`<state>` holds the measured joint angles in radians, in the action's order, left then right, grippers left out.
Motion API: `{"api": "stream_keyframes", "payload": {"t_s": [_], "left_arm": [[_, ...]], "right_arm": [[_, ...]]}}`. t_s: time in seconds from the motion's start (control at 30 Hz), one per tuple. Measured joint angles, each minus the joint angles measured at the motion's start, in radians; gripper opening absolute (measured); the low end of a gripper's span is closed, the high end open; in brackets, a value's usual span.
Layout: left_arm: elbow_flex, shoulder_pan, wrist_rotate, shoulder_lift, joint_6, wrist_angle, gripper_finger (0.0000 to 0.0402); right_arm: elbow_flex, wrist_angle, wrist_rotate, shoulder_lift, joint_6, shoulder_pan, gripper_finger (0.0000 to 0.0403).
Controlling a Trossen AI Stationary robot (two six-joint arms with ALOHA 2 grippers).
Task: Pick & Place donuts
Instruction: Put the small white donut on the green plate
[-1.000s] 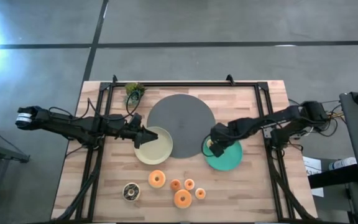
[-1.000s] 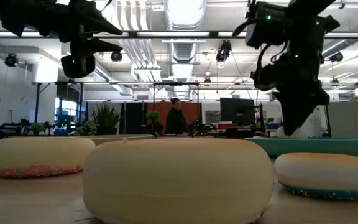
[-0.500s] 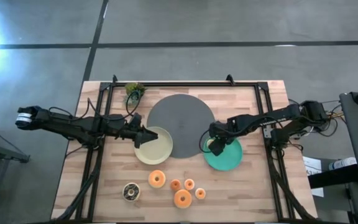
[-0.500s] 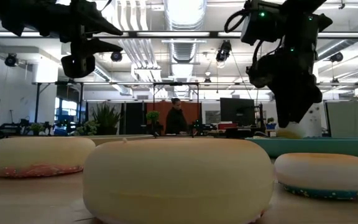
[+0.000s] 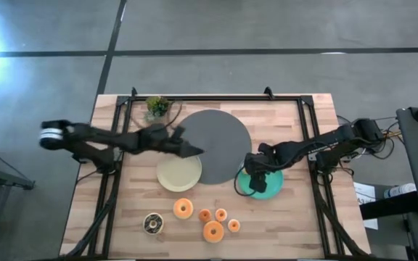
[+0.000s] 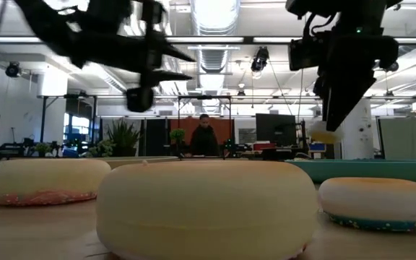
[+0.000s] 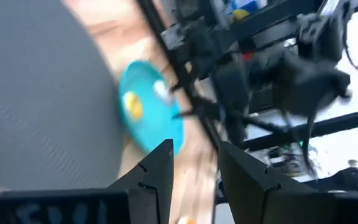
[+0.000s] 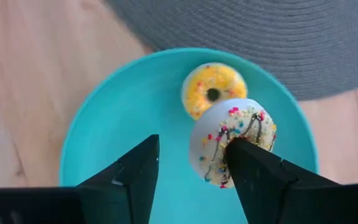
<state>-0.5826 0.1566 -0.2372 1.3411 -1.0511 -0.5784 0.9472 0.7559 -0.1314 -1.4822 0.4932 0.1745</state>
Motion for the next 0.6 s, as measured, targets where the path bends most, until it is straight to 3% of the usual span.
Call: {"api": "stream_keyframes", "payload": {"t_s": [0.2,0.6], "left_arm": [[-0.252,0.028,-0.160,0.286,0.201,0.030,0.0101],[-0.525,0.021,-0.167,0.606,0.384,0.006,0.0087]], "right_arm": [[-0.001,0.004,-0.001,0.000,0.027,0.005,0.0180],[0.007,-0.016,0.008,0.002,0.046,0.005,0.0178]]}}
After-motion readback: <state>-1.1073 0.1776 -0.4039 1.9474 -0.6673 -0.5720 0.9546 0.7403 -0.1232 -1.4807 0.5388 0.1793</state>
